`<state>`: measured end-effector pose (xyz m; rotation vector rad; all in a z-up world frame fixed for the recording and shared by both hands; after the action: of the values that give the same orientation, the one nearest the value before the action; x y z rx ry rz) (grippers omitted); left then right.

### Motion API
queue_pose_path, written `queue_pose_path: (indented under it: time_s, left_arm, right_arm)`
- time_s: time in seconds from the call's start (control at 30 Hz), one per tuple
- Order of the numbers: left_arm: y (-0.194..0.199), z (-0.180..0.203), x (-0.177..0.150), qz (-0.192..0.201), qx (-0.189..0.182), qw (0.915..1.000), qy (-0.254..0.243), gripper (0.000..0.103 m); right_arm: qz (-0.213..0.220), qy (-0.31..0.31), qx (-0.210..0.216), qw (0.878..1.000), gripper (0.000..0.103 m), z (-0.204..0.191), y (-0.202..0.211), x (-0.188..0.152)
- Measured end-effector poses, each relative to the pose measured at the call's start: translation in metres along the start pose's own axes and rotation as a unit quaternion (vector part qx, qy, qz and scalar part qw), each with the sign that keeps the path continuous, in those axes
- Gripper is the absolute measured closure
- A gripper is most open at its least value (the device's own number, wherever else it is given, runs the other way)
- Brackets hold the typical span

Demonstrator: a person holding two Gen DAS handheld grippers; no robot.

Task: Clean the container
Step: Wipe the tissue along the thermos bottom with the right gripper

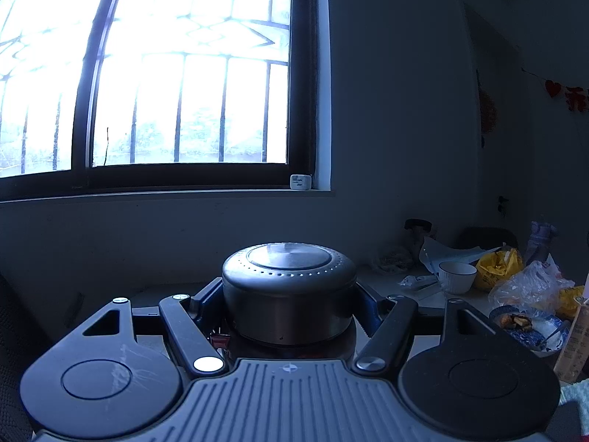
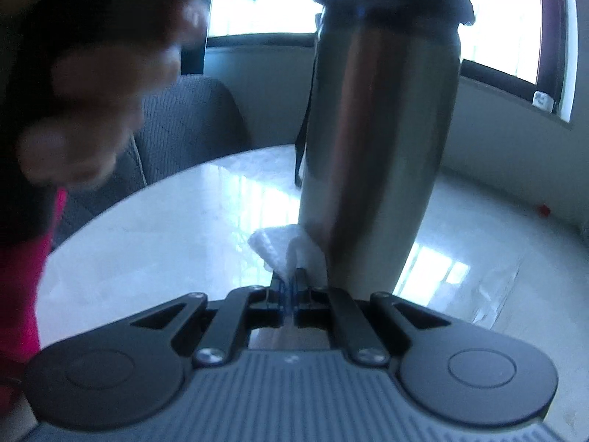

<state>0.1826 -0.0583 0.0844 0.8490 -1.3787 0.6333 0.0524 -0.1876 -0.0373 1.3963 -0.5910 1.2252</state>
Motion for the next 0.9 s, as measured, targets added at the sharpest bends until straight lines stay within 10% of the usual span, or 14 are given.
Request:
queue_pose_path:
  time_s: [0.9]
  left_arm:
    - [-0.001, 0.002, 0.0, -0.006, -0.009, 0.9999, -0.009, 0.032]
  right_arm:
    - [0.102, 0.001, -0.014, 0.995, 0.101, 0.036, 0.121, 0.02]
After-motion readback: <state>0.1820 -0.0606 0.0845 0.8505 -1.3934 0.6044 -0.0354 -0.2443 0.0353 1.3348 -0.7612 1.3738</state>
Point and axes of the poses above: each gripper's, at about its wrist camera, not at the fingertips, and y roughly against the way its jaws point, z to its right, x to its top, the point moved 7 cm from there along -y, roughly the way its jaws point, and after that the axes turned 12 degrees about -x, right-handed, at the moved point
